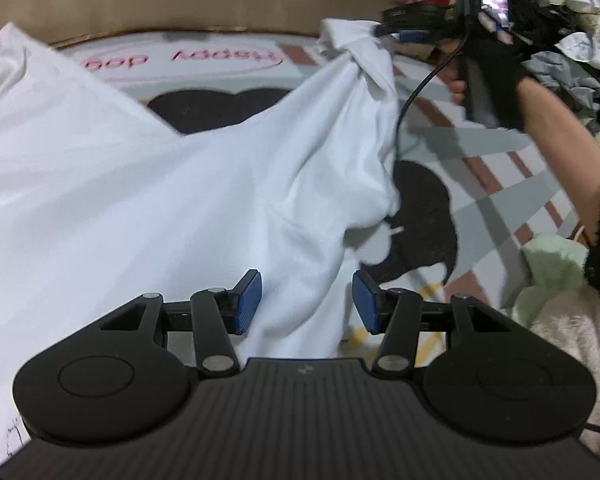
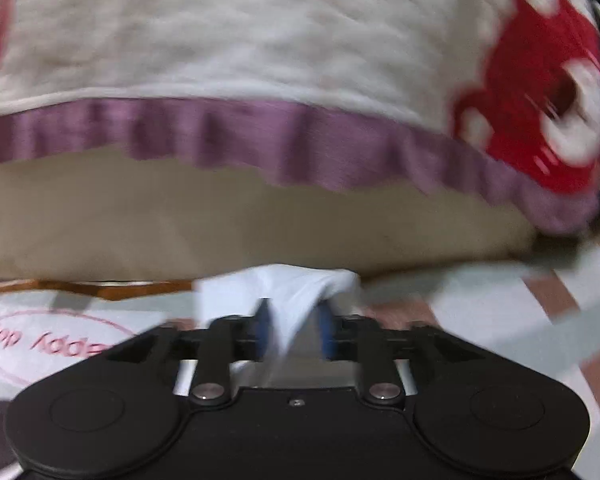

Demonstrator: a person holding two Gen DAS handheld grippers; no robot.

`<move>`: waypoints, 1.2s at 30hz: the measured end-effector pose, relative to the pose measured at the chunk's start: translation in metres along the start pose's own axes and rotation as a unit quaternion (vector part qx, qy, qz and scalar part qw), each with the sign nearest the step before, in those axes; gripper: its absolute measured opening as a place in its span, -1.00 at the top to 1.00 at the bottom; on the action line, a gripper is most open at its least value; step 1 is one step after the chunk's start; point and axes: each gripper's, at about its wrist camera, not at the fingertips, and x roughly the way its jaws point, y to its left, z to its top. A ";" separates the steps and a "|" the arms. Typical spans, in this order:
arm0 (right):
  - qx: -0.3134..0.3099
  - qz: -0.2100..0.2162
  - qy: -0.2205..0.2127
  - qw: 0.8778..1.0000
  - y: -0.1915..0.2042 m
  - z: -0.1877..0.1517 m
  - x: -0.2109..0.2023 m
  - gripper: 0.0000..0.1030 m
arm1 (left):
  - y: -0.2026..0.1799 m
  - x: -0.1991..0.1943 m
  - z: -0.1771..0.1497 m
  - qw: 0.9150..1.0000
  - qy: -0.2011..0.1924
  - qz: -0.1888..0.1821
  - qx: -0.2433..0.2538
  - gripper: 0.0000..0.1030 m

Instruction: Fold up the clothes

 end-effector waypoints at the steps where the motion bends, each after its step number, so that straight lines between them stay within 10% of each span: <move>1: 0.017 -0.022 0.013 1.000 -0.008 0.000 0.001 0.04 | 0.003 0.002 0.000 1.000 0.001 -0.001 -0.006 0.04; 3: 0.049 -0.053 0.035 0.997 -0.019 0.002 0.003 0.03 | 0.007 0.004 -0.001 1.000 0.003 -0.004 -0.013 0.04; 11: -0.026 0.083 0.093 0.992 0.038 -0.002 -0.016 -0.28 | 0.000 0.006 -0.005 1.000 0.012 0.018 -0.001 -0.07; 17: -0.124 0.042 0.122 0.984 0.084 -0.040 0.019 -0.21 | -0.002 0.008 -0.008 0.999 0.019 0.028 0.004 -0.11; 19: -0.147 0.005 0.108 0.983 0.085 -0.042 0.026 0.77 | 0.004 0.006 -0.007 0.999 0.022 0.035 -0.006 -0.12; 21: -0.146 -0.029 0.086 0.985 0.078 -0.034 0.017 0.86 | 0.006 0.005 -0.008 0.999 0.025 0.034 -0.004 -0.12; 25: -0.010 -0.035 0.013 0.999 0.017 -0.003 -0.035 0.87 | 0.011 0.001 -0.010 0.999 0.030 0.032 -0.001 -0.12; 28: 0.132 -0.008 0.020 0.991 -0.041 -0.006 -0.042 0.88 | 0.015 -0.001 -0.012 0.999 0.034 0.031 0.001 -0.12; 31: 0.152 -0.110 0.056 0.981 -0.075 -0.021 -0.026 0.85 | 0.017 -0.003 -0.012 0.999 0.037 0.026 -0.006 -0.12; 33: 0.188 -0.100 0.070 0.975 -0.090 -0.028 -0.027 0.82 | 0.017 -0.003 -0.013 0.999 0.038 0.026 -0.001 -0.13; 36: 0.256 -0.045 0.070 0.963 -0.100 -0.031 -0.037 0.30 | 0.015 -0.001 -0.012 0.999 0.039 0.023 0.003 -0.26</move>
